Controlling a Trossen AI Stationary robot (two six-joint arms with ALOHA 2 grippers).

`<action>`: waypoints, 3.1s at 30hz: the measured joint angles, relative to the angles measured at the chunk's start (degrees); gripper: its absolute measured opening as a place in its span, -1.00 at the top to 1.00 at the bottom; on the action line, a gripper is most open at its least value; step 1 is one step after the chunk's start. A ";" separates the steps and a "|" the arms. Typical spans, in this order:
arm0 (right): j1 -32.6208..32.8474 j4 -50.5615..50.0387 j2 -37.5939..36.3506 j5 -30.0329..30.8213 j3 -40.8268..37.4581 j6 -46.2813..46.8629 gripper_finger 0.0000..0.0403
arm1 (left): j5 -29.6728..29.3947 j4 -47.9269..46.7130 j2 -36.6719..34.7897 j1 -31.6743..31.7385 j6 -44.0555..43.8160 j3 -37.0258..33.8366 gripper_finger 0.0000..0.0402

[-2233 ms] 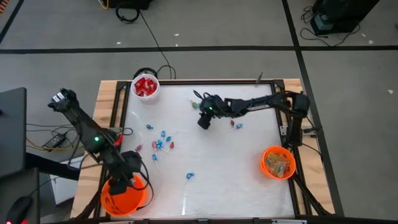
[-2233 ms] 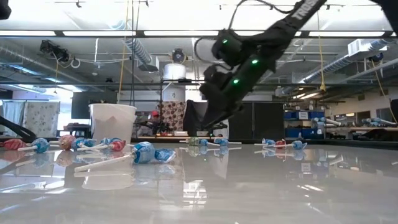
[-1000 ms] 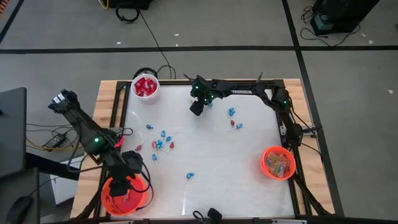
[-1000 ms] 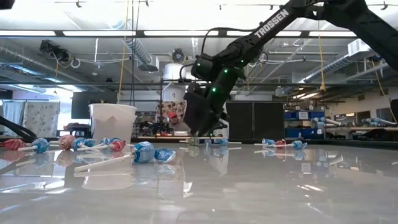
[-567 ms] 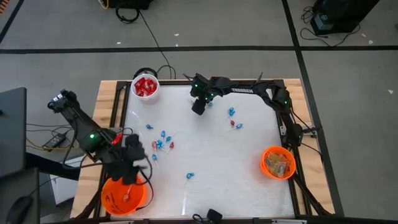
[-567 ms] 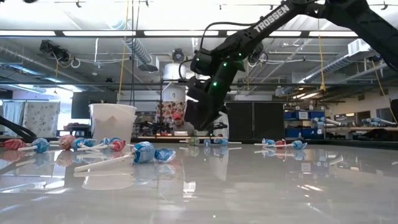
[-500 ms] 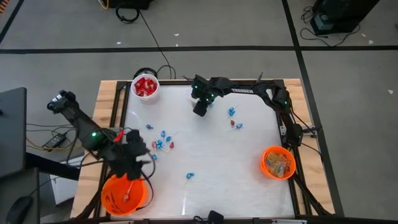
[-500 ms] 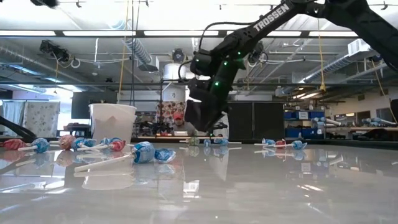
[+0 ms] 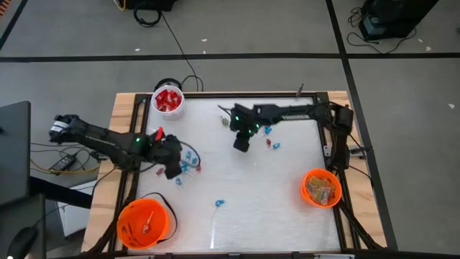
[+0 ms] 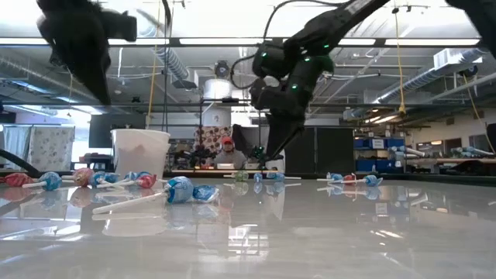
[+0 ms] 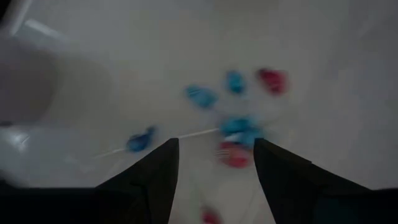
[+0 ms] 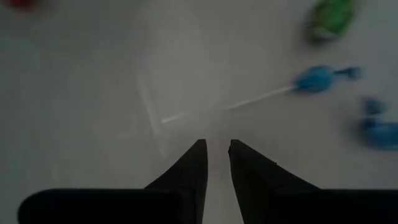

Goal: Sort candy by brand, put in halloween buckets
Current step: Put the blue sucker into the left orange bucket, then put the left small red sucker into the left orange bucket

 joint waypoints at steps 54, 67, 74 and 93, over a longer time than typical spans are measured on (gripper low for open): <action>13.67 20.59 -15.90 2.41 -17.95 4.04 0.60 | 11.40 8.49 17.09 31.81 20.18 -6.47 0.77; 13.67 18.96 -15.90 2.41 -17.95 1.54 0.59 | 26.55 -25.02 11.94 10.30 -0.42 13.31 0.77; 14.08 16.26 -15.90 2.39 -17.95 1.53 0.59 | 37.35 -25.99 11.09 -11.91 -24.45 21.86 0.77; 14.24 16.91 -15.90 2.55 -17.95 3.26 0.59 | 37.46 -8.64 12.57 -35.01 -44.77 15.98 0.48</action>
